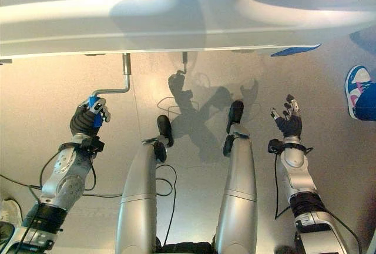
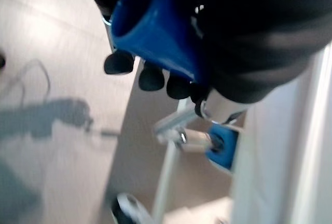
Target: Raise the hospital bed
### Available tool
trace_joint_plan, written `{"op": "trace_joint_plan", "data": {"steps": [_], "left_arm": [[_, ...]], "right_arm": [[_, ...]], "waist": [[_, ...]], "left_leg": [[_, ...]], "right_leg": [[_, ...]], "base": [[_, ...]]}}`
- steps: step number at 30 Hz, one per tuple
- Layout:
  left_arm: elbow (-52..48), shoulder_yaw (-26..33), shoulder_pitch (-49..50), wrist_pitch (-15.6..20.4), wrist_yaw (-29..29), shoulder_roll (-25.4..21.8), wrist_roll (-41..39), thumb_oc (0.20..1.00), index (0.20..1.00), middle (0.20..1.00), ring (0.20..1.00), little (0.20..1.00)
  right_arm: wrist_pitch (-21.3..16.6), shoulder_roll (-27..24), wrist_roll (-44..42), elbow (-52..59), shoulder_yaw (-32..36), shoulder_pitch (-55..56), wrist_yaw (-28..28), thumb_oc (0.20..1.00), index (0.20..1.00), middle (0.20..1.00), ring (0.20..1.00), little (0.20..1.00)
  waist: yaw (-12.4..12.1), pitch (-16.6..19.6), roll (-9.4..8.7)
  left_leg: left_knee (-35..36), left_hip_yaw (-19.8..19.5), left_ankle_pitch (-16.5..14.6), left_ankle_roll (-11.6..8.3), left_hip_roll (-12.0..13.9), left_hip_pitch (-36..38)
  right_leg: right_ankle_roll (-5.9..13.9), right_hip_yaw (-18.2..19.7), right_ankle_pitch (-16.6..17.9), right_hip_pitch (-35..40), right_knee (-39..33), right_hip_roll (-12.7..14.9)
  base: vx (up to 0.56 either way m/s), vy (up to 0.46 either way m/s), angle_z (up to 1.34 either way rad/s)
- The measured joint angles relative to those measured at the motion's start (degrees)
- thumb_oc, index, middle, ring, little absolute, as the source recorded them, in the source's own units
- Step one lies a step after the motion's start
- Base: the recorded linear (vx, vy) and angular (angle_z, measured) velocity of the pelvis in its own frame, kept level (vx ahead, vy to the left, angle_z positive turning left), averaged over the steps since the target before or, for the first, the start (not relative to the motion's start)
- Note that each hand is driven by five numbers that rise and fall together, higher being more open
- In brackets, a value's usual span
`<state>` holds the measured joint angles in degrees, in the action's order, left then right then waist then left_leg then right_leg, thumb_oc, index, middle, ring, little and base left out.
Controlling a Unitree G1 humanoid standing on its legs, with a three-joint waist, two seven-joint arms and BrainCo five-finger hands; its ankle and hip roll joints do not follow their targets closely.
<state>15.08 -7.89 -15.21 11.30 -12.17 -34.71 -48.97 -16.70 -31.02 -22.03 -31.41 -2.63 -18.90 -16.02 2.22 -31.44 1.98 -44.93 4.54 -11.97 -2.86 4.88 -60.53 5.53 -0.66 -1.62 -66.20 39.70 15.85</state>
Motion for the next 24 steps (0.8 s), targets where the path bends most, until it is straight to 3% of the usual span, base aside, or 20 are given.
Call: {"op": "trace_joint_plan", "data": {"steps": [8,15,24], "left_arm": [[16.17,-2.97,-11.67,-0.46,-6.96,-0.04,14.09,0.200,0.200,0.200,0.200,0.200],[35.65,-8.78,-26.76,-5.85,-9.82,2.34,30.49,0.200,0.200,0.200,0.200,0.200],[45.17,-9.30,-33.68,-10.05,-13.06,9.57,36.06,0.200,0.200,0.200,0.200,0.200]], "right_arm": [[0.00,-0.62,-0.02,-0.51,-0.42,-1.46,-1.21,1.000,1.000,1.000,1.000,1.000],[-0.28,-1.03,-0.12,-0.35,-2.30,-4.61,-2.12,1.000,1.000,1.000,1.000,1.000],[-1.00,-1.08,-1.62,-0.14,-3.46,-4.86,-2.26,1.000,1.000,1.000,1.000,1.000]], "waist": [[0.21,0.03,0.03],[1.97,-0.01,-0.25],[4.91,0.02,-0.83]], "left_leg": [[-0.76,0.05,-0.29,-0.40,0.79,-1.79],[-4.22,-0.26,-1.03,-0.95,1.41,-4.71],[-7.16,-1.30,-2.01,-0.71,1.85,-6.42]], "right_leg": [[-0.35,0.12,0.41,-1.66,-0.24,-1.01],[-0.23,0.33,0.15,-4.08,2.29,-1.72],[-0.20,0.36,-0.60,-5.49,4.65,-2.22]], "base": [[0.02,0.001,-0.04],[0.03,-0.038,-0.04],[0.01,-0.037,-0.01]]}}
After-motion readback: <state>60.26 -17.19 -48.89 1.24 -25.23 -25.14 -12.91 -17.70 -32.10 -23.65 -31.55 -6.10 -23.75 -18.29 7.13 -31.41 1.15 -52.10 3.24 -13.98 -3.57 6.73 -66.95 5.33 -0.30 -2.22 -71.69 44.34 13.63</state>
